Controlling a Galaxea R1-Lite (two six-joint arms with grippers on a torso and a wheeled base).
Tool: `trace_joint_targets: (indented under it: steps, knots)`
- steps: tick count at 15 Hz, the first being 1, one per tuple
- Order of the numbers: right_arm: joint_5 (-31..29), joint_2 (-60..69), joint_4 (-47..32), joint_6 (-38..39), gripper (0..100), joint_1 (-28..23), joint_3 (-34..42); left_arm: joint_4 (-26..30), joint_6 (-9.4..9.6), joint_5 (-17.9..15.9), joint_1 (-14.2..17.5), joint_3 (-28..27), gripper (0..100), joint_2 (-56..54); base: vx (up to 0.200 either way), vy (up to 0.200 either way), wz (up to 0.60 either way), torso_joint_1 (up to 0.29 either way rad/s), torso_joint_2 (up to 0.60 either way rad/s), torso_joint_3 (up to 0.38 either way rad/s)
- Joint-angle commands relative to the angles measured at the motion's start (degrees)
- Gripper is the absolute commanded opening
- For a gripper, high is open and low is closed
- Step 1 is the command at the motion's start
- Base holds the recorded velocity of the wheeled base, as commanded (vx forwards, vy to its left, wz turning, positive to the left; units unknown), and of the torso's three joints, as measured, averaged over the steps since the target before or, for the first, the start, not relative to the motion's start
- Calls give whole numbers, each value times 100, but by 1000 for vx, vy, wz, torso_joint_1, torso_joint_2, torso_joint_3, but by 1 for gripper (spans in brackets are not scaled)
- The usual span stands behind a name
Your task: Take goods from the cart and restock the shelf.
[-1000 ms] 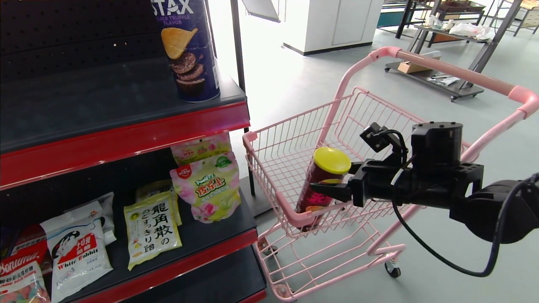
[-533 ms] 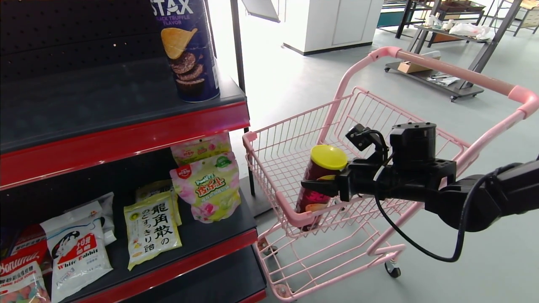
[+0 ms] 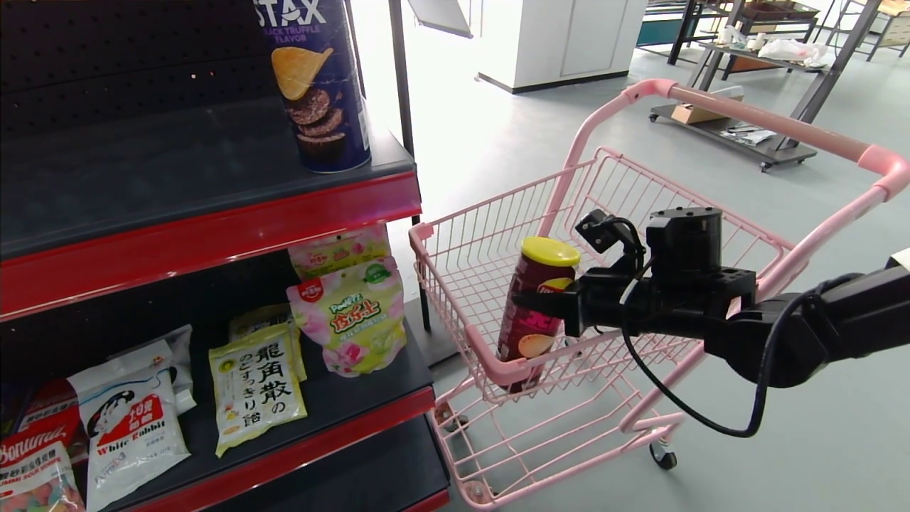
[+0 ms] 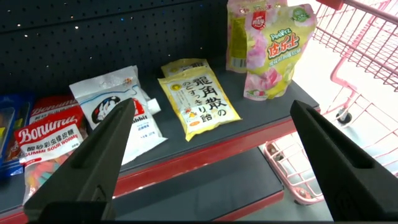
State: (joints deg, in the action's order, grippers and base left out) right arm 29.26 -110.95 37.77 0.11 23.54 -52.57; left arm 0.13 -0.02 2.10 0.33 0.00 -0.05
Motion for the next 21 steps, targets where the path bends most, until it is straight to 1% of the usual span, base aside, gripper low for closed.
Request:
trace_joint_targets:
  steps: [1,3,5,6,7,8,11,12,14,16,17,18,19,21]
  knots:
    - [-192,56,20,130,0,1,-491,-5,2,1,2,0,100,5,0,0,0,0,0,0]
    - [-342,258,-50,279,0,-25,-940,-5,-6,1,2,0,100,5,0,0,0,0,0,0]
    - [-447,644,-94,279,0,-25,-1028,-5,2,1,2,0,100,5,0,0,0,0,0,0]
    - [-447,644,-94,279,0,-25,-1028,-5,2,1,2,0,100,5,0,0,0,0,0,0]
    - [-553,1172,-569,279,0,-7,-1080,-5,2,1,2,0,100,5,0,0,0,0,0,0]
    - [-649,1479,-832,279,0,1,-1107,4,2,1,2,0,100,5,0,0,0,0,0,0]
    - [-781,2200,-1316,279,0,10,-1177,4,2,1,2,0,100,5,0,0,0,0,0,0]
    - [-904,2622,-1632,279,0,142,-1195,4,2,1,2,0,100,5,0,0,0,0,0,0]
    - [-1019,3176,-2010,279,0,467,-1019,4,2,1,2,0,100,5,0,0,0,0,0,0]
    - [-1142,3492,-2203,270,0,784,-861,4,2,1,2,0,100,5,0,0,0,0,0,0]
    - [-1528,3747,-2230,226,0,1003,-518,4,2,1,2,0,100,5,0,0,0,0,0,0]
    - [-1783,3835,-2230,182,0,1030,-360,4,2,1,2,0,100,5,0,0,0,0,0,0]
    - [-1977,3958,-2212,182,0,1091,-34,-5,2,1,2,0,100,5,0,0,0,0,0,0]
    - [-1537,4169,-2221,174,0,1170,256,-5,2,1,2,0,100,5,0,0,0,0,0,0]
